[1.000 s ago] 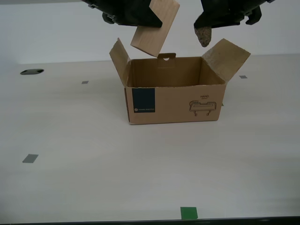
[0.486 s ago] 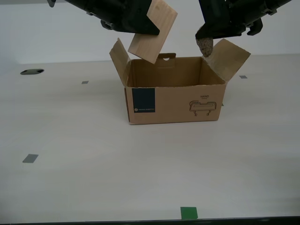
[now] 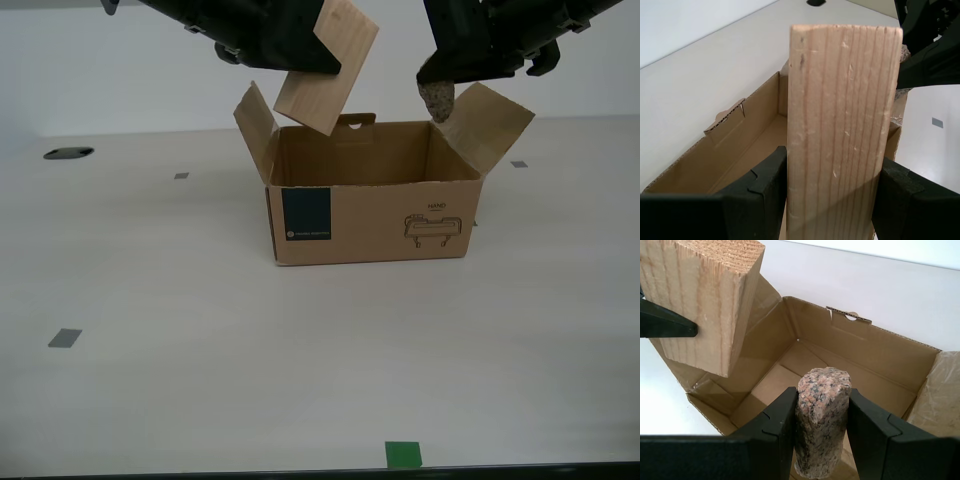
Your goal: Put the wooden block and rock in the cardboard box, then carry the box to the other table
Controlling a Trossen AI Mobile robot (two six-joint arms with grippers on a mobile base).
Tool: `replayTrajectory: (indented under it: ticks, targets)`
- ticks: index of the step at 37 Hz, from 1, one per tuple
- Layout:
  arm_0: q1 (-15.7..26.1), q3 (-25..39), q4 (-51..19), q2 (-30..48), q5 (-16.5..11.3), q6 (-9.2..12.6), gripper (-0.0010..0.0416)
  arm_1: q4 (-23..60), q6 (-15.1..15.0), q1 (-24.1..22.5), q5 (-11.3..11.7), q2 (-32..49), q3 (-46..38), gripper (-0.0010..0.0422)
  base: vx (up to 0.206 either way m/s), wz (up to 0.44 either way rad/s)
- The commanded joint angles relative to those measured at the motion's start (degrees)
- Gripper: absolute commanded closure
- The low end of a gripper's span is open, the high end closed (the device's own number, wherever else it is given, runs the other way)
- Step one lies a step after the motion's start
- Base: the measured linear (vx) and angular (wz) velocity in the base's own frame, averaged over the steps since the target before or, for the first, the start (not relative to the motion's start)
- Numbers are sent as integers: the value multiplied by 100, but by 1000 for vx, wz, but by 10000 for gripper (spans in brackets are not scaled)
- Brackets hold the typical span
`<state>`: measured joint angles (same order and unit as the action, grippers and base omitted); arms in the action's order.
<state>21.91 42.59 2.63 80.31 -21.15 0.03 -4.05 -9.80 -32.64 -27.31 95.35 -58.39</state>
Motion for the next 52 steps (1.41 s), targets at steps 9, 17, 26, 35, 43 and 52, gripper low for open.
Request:
replayTrajectory:
  ticks: [9, 17, 26, 35, 43, 52]
  targets:
    - [13, 0, 17, -4, -22, 2, 405, -33, -11, -7, -42, -2, -4, 412, 0, 0]
    - [28, 0, -7, -4, -22, 4, 405, -31, -52, -15, -42, -2, -4, 412, 0, 0]
    - [33, 0, -7, -4, -22, 2, 405, -31, -118, -24, -39, -2, -4, 367, 0, 0]
    - [39, 0, -9, -4, -22, 2, 405, -33, -118, -35, -39, -2, -4, 288, 0, 0]
    - [42, 0, -9, -4, -22, 4, 405, -35, -116, -44, -39, -2, -4, 241, 0, 0]
    - [44, 0, -7, -4, 15, 31, 359, -37, -114, -48, -42, -2, -4, 212, 0, 0]
